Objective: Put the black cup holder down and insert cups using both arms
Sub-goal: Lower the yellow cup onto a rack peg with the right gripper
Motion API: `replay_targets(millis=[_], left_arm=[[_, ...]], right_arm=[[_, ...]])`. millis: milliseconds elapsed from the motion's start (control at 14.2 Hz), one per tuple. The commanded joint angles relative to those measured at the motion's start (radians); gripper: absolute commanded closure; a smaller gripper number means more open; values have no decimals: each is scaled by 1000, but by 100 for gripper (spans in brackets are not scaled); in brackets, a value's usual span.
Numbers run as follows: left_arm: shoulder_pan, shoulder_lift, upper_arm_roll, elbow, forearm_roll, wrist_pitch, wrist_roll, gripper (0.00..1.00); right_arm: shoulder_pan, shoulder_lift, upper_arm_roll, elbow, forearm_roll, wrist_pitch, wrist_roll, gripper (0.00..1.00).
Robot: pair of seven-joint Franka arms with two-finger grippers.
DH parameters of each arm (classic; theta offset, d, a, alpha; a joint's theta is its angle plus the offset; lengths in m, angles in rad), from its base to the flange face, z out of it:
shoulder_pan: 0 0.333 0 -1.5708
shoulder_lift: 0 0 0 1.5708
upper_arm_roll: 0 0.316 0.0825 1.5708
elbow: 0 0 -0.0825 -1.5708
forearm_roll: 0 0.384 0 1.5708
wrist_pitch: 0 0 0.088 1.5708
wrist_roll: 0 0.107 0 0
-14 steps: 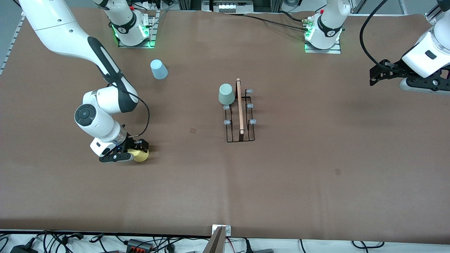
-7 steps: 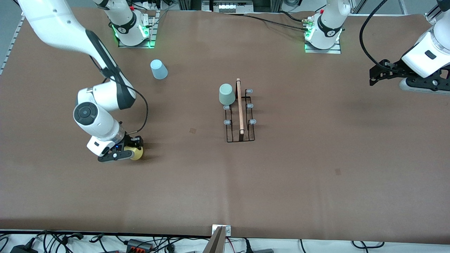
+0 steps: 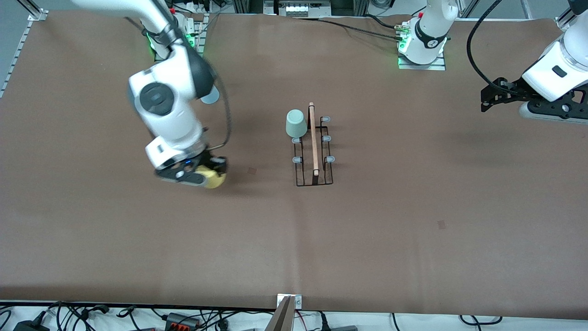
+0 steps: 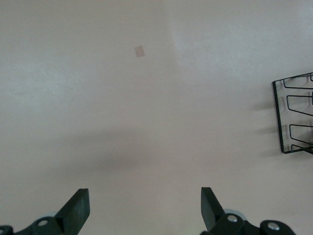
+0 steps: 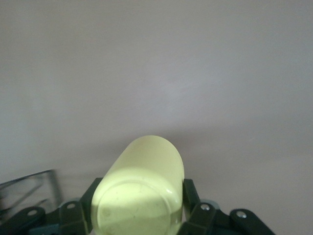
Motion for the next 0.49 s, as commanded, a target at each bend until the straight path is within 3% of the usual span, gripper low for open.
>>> replay_targets(millis=[0, 211, 421], left_arm=[[-1, 15, -13, 34, 4, -21, -16, 0], [7, 15, -13, 34, 4, -21, -14, 0], [4, 15, -13, 34, 4, -21, -17, 0]], right_arm=[[94, 52, -5, 77, 49, -4, 133, 90], [203, 83, -5, 95, 65, 89, 237, 90], [233, 95, -7, 111, 63, 110, 262, 90]])
